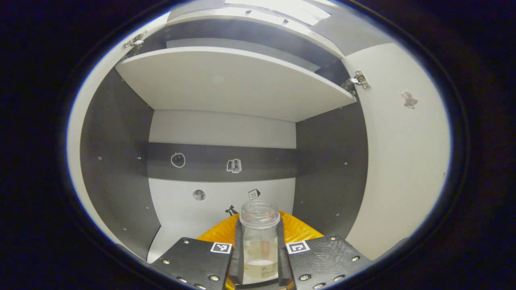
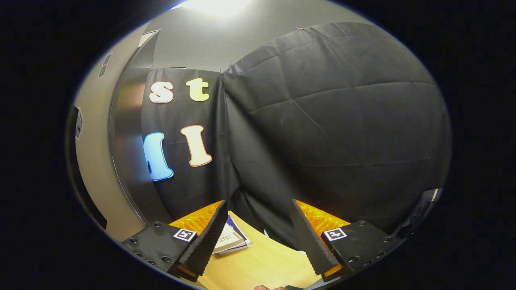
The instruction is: Grasp the bottle in the cabinet with the left hand and place it on the coaster, then close the right door with the right hand and the left door with the left hand.
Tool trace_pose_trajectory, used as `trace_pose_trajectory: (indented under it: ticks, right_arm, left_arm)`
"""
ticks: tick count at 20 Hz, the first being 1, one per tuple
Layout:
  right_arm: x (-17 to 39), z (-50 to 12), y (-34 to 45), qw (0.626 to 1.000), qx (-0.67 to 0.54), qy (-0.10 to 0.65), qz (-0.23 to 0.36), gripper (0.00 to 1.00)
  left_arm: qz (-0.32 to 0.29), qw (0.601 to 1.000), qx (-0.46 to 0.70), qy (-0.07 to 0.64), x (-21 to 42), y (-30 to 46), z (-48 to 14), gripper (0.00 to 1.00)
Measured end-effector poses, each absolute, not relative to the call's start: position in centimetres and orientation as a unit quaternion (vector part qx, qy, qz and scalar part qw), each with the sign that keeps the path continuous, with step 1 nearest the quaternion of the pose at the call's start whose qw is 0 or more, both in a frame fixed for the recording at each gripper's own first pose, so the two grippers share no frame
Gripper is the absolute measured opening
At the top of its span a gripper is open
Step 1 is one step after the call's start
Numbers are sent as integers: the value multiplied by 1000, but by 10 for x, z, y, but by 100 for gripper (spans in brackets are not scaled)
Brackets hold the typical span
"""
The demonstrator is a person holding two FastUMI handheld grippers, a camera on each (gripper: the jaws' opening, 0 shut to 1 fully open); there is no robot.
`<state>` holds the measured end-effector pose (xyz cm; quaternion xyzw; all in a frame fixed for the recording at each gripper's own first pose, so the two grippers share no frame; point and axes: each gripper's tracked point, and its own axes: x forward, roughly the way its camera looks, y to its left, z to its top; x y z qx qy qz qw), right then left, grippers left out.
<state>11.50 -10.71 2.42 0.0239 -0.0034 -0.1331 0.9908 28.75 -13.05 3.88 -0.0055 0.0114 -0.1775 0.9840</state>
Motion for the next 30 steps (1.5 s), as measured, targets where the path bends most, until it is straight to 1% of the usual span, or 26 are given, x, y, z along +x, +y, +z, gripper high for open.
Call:
trace_pose_trajectory:
  ticks: [4, 5, 7, 10, 11, 12, 13, 15, 16, 17, 19, 20, 23, 24, 28, 29, 30]
  right_arm:
    - [107, 27, -99, 992, 25, -5, -124, 96]
    - [105, 28, -97, 992, 24, -5, -122, 96]
    - [98, 28, -93, 993, 20, -6, -118, 96]
    - [85, 28, -84, 994, 16, -5, -110, 96]
    - [81, 29, -81, 994, 16, -5, -107, 99]
    - [77, 28, -78, 994, 14, -4, -104, 99]
    - [72, 29, -75, 995, 11, -4, -101, 95]
    - [65, 30, -71, 995, 7, -2, -97, 95]
    - [60, 30, -69, 995, 7, -3, -95, 99]
    - [56, 31, -67, 996, 6, -3, -94, 99]
    - [47, 33, -64, 996, 2, -4, -93, 99]
    - [43, 34, -62, 996, 0, -4, -91, 95]
    - [31, 35, -58, 996, -8, -1, -87, 95]
    - [27, 35, -57, 996, -12, 1, -86, 99]
    - [13, 33, -53, 996, -15, 12, -86, 99]
    - [10, 33, -54, 996, -15, 17, -90, 95]
    - [7, 33, -51, 996, -15, 19, -90, 95]
  left_arm:
    - [-190, 982, -12, 20, 257, -123, 35, 32]
    - [-196, 980, -13, 22, 248, -121, 33, 34]
    - [-206, 978, -16, 28, 231, -120, 26, 32]
    - [-218, 975, -14, 32, 205, -117, 11, 32]
    - [-221, 974, -17, 35, 196, -117, 5, 32]
    - [-224, 974, -23, 38, 186, -115, -5, 34]
    - [-226, 973, -30, 42, 178, -114, -12, 34]
    - [-232, 970, -45, 52, 163, -111, -31, 34]
    - [-233, 969, -52, 57, 156, -108, -44, 36]
    - [-235, 968, -58, 63, 149, -106, -56, 35]
    - [-239, 966, -64, 71, 133, -103, -79, 34]
    - [-241, 965, -65, 76, 126, -102, -91, 36]
    - [-259, 959, -70, 90, 103, -107, -136, 36]
    - [-260, 958, -75, 100, 97, -108, -152, 33]
    - [-258, 954, -94, 123, 78, -110, -205, 35]
    - [-258, 953, -92, 127, 73, -109, -215, 35]
    - [-260, 953, -88, 127, 71, -112, -224, 36]
